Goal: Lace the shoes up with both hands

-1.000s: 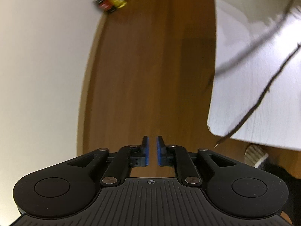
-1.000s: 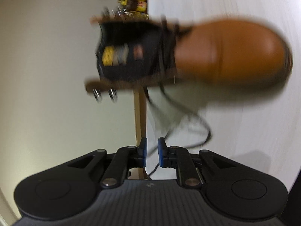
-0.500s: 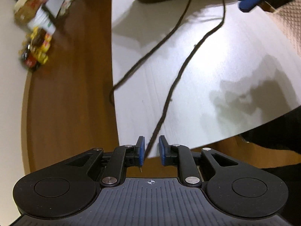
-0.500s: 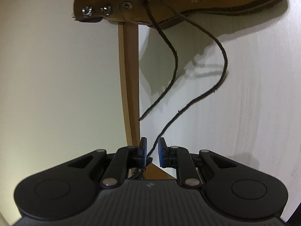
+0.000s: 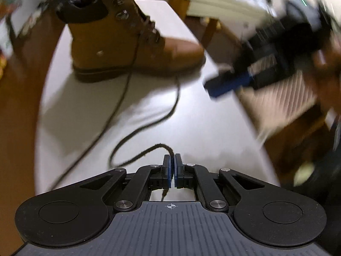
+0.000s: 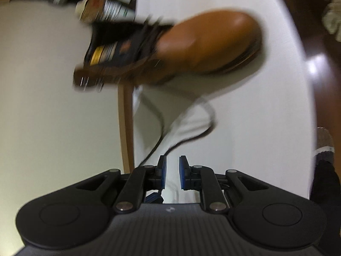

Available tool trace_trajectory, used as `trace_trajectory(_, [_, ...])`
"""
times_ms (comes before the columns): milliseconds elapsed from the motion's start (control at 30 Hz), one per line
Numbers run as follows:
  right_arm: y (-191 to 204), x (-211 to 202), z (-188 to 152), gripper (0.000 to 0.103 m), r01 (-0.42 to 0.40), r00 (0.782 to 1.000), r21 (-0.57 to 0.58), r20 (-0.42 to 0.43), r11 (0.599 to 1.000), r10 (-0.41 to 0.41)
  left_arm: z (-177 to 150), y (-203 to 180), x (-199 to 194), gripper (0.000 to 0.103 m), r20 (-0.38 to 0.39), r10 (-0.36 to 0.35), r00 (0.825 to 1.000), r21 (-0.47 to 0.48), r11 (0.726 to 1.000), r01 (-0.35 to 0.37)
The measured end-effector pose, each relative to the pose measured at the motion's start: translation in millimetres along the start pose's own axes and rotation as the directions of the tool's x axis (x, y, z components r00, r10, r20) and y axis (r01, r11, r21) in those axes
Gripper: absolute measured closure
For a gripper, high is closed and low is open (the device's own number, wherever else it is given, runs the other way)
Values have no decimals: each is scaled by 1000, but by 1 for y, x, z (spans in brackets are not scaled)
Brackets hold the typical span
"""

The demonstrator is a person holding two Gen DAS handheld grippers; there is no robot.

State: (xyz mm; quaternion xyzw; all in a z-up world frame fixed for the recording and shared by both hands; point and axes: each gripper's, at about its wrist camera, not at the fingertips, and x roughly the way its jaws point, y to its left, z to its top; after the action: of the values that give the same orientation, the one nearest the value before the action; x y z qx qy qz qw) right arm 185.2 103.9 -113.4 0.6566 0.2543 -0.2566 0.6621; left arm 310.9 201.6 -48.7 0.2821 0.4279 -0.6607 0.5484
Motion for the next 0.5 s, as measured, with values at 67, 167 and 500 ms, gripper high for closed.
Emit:
trace_trajectory(67, [-13,-11,4,87,-6,1000,34,10,999,6,7,-4,18,100,-54,3,999,-10,1000,-3])
trace_trajectory(167, [-32,-15,4,87,-14,1000,81,22,997,12,12,-14,34,93,-117,17,993,55,998,-10])
trace_trajectory(500, [-62,0,0,87,-43,999,163,-7,986,45,12,-33,36,80,-139,143,980,502,863,-54])
